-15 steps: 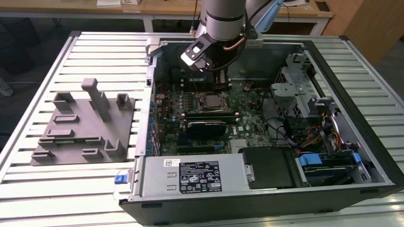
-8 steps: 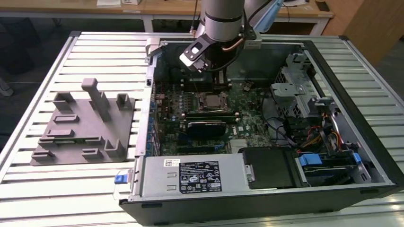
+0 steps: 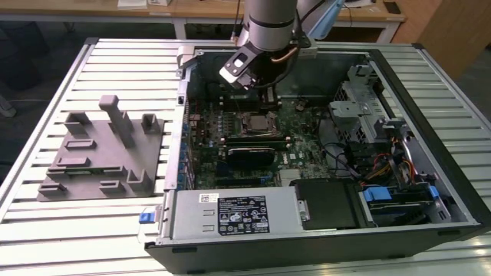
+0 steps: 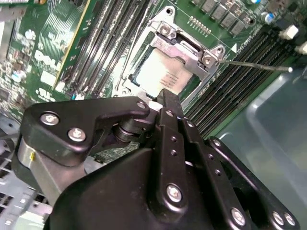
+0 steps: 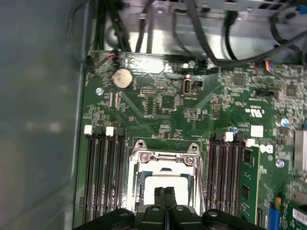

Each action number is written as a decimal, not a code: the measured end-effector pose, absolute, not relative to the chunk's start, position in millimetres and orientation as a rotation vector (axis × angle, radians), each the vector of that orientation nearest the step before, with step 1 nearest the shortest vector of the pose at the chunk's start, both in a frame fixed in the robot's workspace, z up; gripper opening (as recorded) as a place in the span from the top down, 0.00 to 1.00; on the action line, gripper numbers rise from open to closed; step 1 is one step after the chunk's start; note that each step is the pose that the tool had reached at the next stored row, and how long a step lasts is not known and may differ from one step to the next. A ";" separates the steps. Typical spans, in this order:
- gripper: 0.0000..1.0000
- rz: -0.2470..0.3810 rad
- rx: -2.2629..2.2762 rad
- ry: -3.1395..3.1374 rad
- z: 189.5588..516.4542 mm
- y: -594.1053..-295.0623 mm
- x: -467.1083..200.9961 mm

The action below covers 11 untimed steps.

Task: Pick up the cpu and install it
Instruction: 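Close the cpu cover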

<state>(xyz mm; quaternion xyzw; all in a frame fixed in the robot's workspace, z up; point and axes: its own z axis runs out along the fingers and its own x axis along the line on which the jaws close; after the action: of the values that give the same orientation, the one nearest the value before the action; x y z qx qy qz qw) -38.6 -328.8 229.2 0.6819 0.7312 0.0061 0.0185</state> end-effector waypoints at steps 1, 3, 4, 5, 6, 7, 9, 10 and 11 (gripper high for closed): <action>0.89 0.020 2.097 2.290 228.9 -328.8 -38.6; 0.89 0.020 2.055 2.327 228.2 -328.8 -38.6; 0.89 0.021 2.035 2.345 227.9 -328.8 -38.6; 0.89 0.021 2.014 2.364 227.5 -328.8 -38.6; 0.89 0.022 1.990 2.384 227.2 -328.8 -38.6; 0.89 0.022 1.969 2.401 226.8 -328.8 -38.6; 0.89 0.024 1.925 2.437 226.0 -328.8 -38.6; 0.89 0.024 1.904 2.454 225.5 -328.8 -38.6; 0.89 0.025 1.881 2.471 225.1 -328.8 -38.6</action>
<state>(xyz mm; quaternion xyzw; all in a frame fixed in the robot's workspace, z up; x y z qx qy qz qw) -38.6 -328.8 225.1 0.6056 0.7955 0.0079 0.0178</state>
